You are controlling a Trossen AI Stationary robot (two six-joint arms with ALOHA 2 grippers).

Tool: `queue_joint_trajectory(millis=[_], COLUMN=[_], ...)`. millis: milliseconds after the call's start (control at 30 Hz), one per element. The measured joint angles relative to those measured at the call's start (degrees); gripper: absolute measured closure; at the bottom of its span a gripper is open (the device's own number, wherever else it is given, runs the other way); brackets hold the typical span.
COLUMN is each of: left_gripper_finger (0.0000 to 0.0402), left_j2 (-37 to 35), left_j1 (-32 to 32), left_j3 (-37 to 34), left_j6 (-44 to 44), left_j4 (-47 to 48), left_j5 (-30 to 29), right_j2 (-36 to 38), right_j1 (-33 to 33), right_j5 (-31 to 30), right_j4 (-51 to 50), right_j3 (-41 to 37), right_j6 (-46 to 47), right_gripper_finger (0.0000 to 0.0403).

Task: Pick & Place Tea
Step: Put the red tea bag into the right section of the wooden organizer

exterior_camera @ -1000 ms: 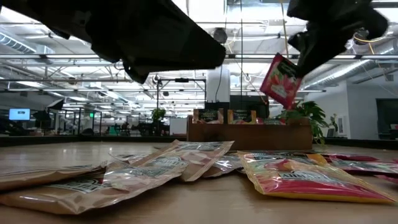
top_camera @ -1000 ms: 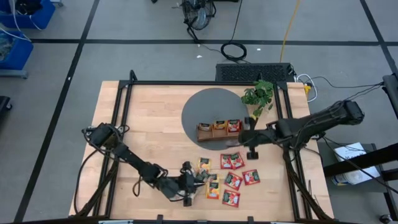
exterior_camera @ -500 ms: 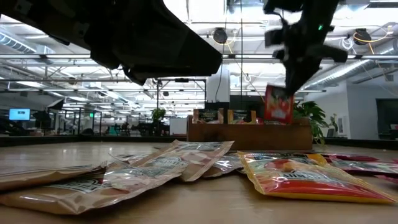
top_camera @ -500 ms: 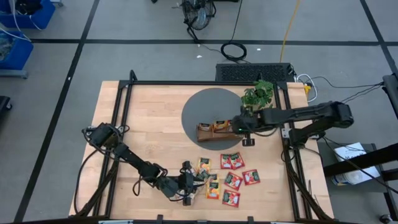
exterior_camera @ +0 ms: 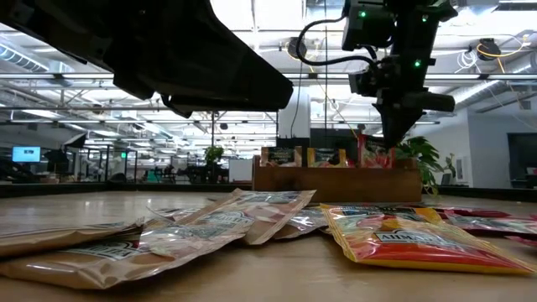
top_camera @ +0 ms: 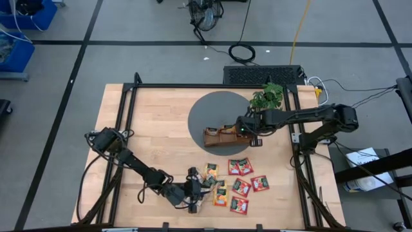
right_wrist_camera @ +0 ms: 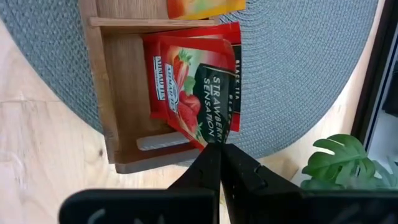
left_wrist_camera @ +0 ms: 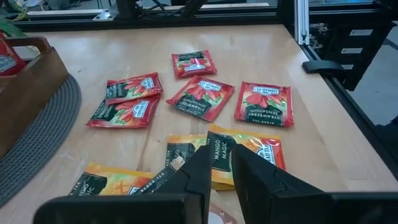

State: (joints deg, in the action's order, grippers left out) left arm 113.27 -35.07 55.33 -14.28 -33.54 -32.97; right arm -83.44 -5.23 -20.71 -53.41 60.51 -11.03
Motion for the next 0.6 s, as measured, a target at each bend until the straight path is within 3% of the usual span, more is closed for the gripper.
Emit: queue_joint_trajectory(millis=[600], left_gripper_finger=[0.0332], left_j2=[0.0], left_j1=[0.0], left_j3=[0.0], left_j6=[-1.53], left_j4=[-0.08], left_j5=[0.02], right_j2=[-0.17], right_j1=[-0.07], right_j5=[4.46], right_j4=[7.42], right_j3=[-2.17], right_j6=[-1.12], right_gripper_finger=[0.0403])
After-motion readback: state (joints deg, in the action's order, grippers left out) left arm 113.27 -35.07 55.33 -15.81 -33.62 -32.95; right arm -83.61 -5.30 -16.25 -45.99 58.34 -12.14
